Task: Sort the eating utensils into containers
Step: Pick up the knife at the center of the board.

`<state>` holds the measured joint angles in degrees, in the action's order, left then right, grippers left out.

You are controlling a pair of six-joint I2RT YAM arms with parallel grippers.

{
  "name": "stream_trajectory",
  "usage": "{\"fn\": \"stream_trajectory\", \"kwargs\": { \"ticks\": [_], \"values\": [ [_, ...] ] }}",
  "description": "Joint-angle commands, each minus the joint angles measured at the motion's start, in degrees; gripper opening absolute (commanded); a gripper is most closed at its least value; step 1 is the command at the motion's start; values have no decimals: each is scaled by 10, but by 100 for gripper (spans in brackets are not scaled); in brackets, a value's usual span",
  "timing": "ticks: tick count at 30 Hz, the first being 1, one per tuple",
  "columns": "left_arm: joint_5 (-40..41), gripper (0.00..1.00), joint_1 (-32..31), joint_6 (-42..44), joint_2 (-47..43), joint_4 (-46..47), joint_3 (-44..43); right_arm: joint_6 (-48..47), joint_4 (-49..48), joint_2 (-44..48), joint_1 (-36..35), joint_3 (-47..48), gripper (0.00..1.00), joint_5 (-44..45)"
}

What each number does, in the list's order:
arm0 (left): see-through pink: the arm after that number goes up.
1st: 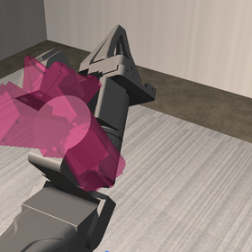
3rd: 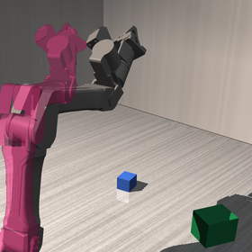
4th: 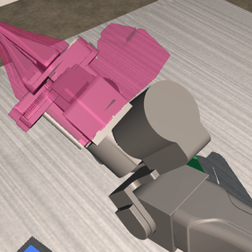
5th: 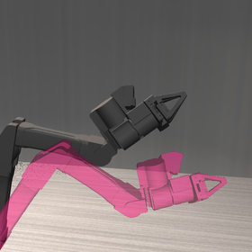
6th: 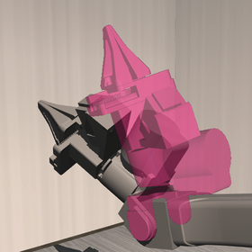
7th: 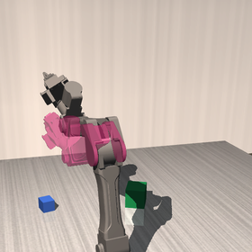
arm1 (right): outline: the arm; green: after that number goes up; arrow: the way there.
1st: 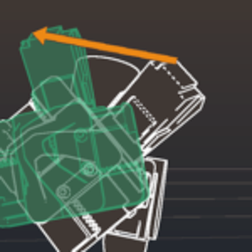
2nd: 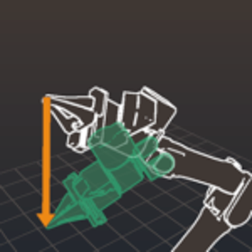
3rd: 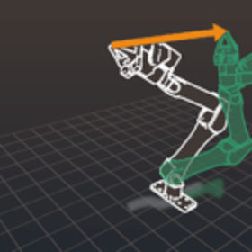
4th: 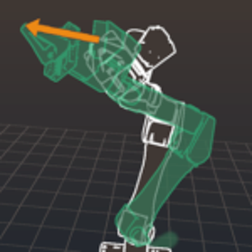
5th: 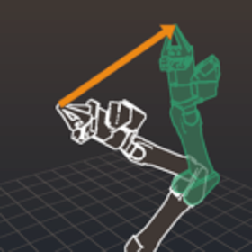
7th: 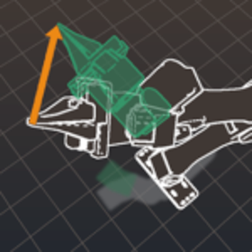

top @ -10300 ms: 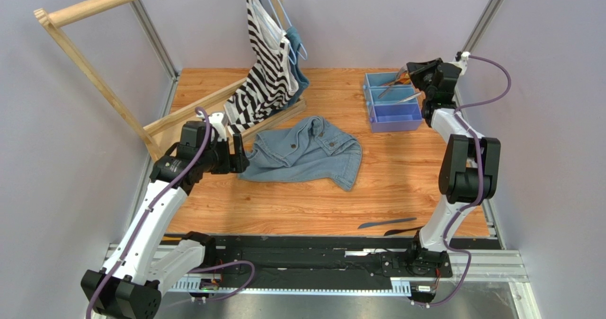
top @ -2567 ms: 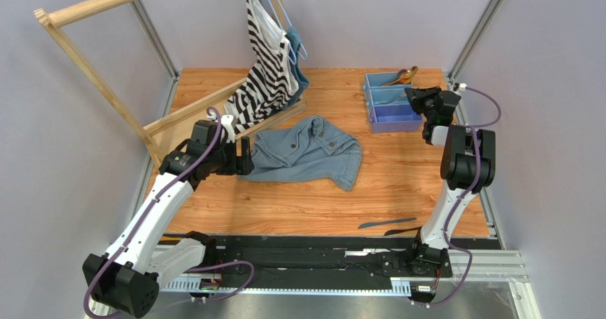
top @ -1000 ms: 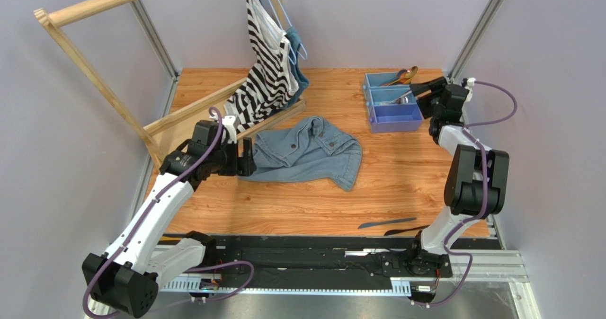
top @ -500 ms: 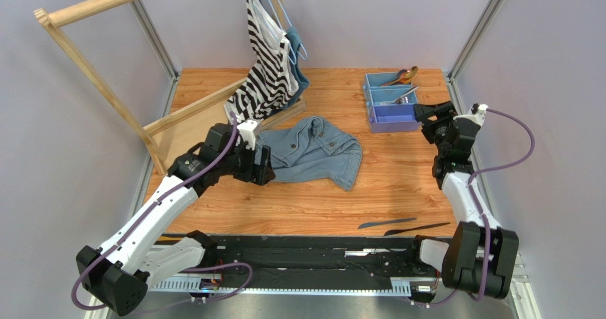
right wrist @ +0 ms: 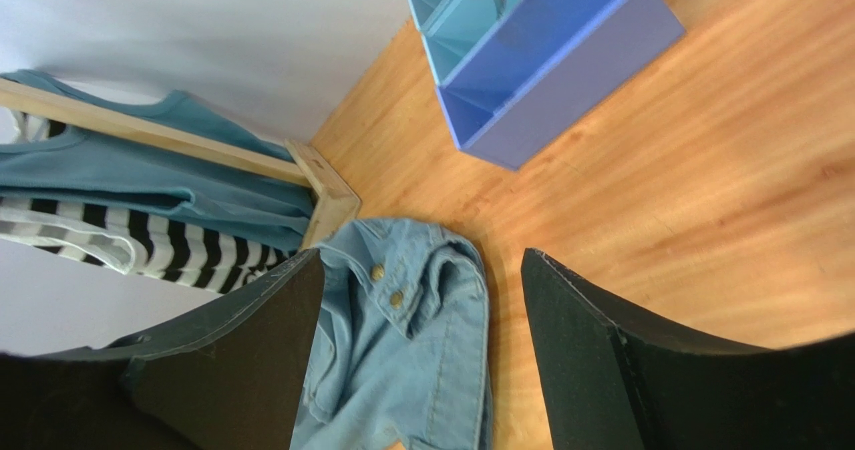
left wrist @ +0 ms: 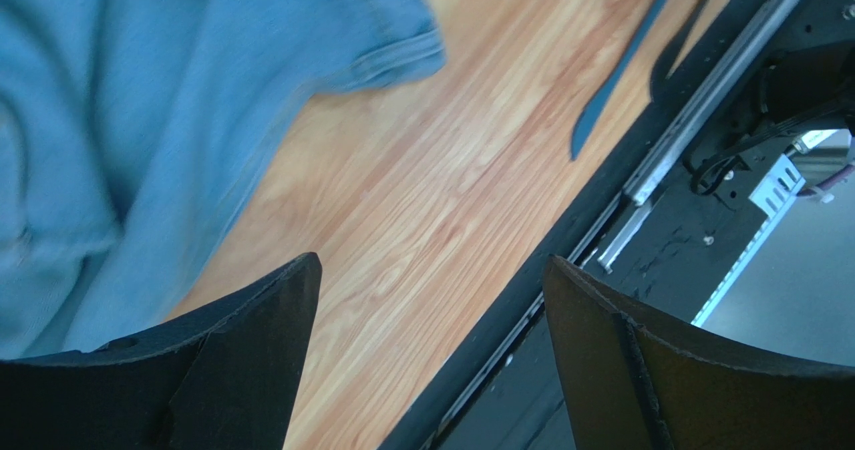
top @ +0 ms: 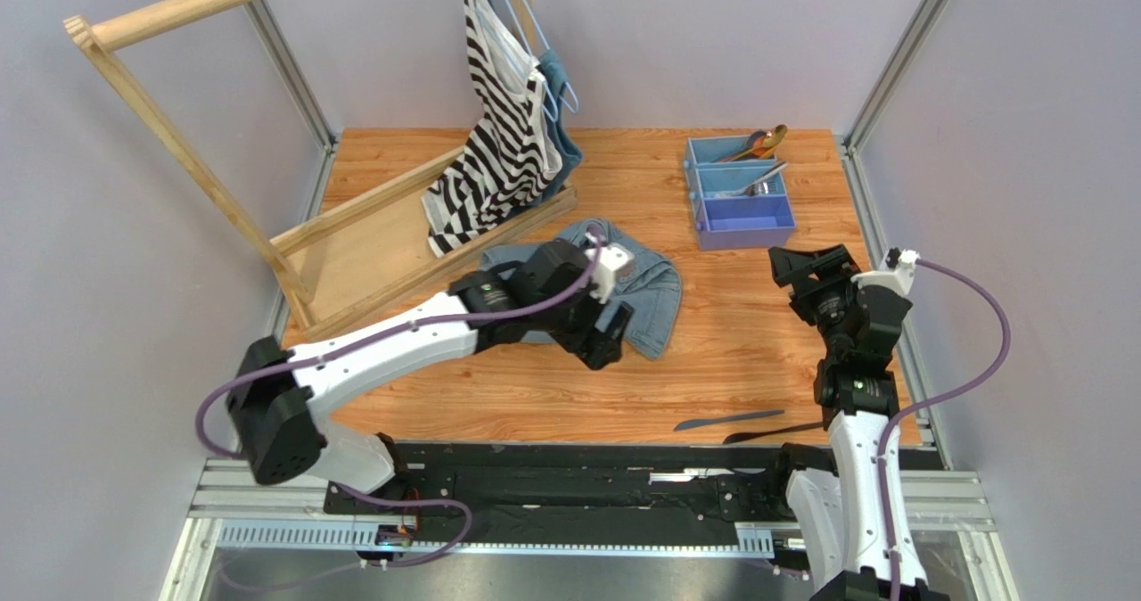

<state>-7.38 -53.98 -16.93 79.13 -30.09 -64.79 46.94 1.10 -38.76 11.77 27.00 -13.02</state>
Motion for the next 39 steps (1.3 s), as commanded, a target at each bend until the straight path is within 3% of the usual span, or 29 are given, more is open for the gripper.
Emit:
{"fn": "stream_trajectory", "kwargs": {
  "ticks": [1, 8, 18, 29, 34, 39],
  "values": [
    [13, 89, -71, 53, 93, 65, -69, -21, 79, 30, 2, -16, 75, -12],
    [25, 87, -148, 107, 235, 84, -163, -39, 146, 53, 4, -7, 74, -6],
    [97, 86, -216, 119, 297, 119, -188, -45, 154, 14, 19, 1, 74, -36],
    [77, 78, -228, 138, 371, 137, -221, -56, 140, -39, 55, 13, 73, -63],
    [38, 64, -228, 146, 400, 137, -234, -61, 129, -75, 75, 18, 73, -80],
    [27, 63, -228, 162, 427, 116, -265, -62, 113, -103, 101, 19, 72, -94]
  ]
}}
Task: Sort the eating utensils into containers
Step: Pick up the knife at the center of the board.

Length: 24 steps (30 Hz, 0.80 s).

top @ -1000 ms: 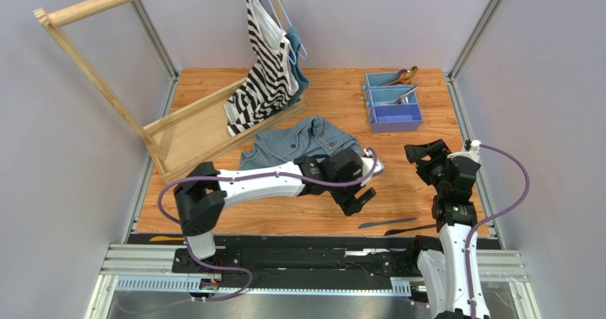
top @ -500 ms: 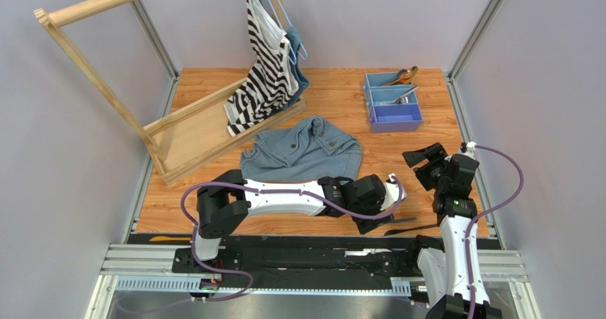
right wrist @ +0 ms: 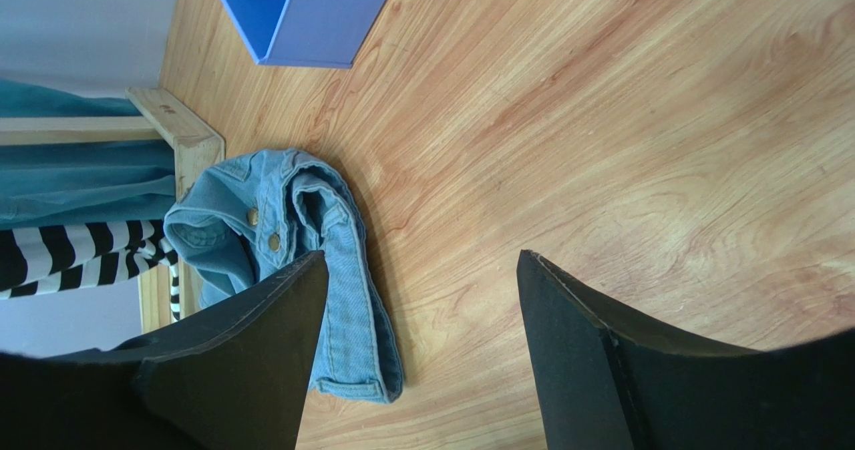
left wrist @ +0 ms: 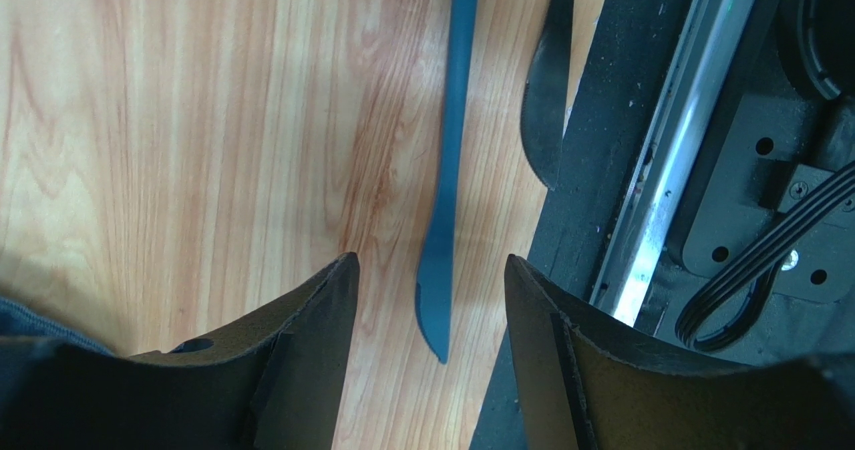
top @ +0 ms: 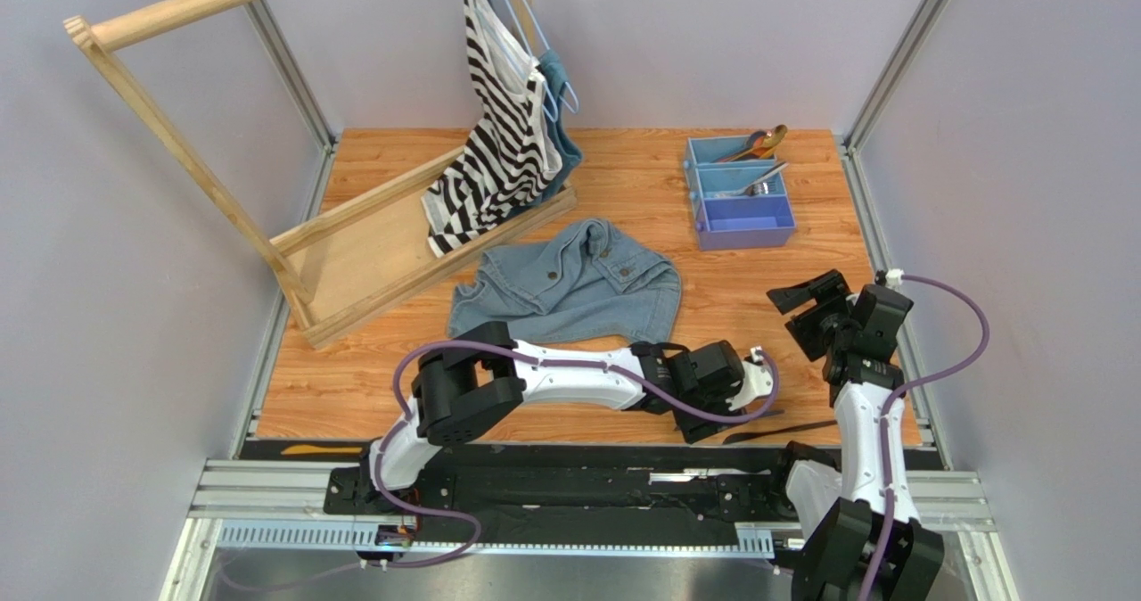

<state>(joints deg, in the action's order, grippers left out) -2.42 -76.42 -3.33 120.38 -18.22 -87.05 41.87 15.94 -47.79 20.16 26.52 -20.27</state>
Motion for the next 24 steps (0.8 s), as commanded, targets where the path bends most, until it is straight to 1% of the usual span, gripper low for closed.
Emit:
{"fn": "stream_trajectory", "kwargs": {
  "ticks": [1, 5, 6, 8, 12, 14, 16, 19, 20, 22, 23, 24],
  "values": [
    [-25, 63, -3, 28, 24, -6, -48, -12, -37, -19, 20, 23, 72, -23],
    [-34, 54, -3, 32, 54, -30, -77, -12, -43, -27, 38, 23, 72, -34],
    [-39, 54, -3, 32, 60, -39, -89, -13, -43, -27, 39, 23, 72, -35],
    [-44, 49, -4, 47, 77, -51, -101, -13, -44, -27, 46, 21, 72, -35],
    [-44, 48, -4, 60, 86, -74, -116, -11, -49, -30, 58, 17, 72, -43],
    [-44, 46, -4, 65, 93, -88, -130, -7, -51, -31, 63, 16, 72, -45],
    [-41, 43, -5, 72, 112, -125, -145, -7, -52, -33, 66, 15, 72, -49],
    [-54, 36, -7, 84, 141, -177, -174, -6, -53, -34, 71, 13, 72, -52],
    [-60, 31, -7, 88, 148, -189, -182, -6, -53, -33, 73, 12, 72, -54],
    [-79, 24, -7, 95, 161, -206, -182, -6, -54, -32, 73, 10, 72, -57],
    [-83, 16, -7, 94, 163, -207, -176, -7, -54, -32, 76, 10, 71, -56],
    [-94, 15, -7, 94, 163, -204, -169, -7, -54, -31, 78, 7, 72, -58]
  ]
}}
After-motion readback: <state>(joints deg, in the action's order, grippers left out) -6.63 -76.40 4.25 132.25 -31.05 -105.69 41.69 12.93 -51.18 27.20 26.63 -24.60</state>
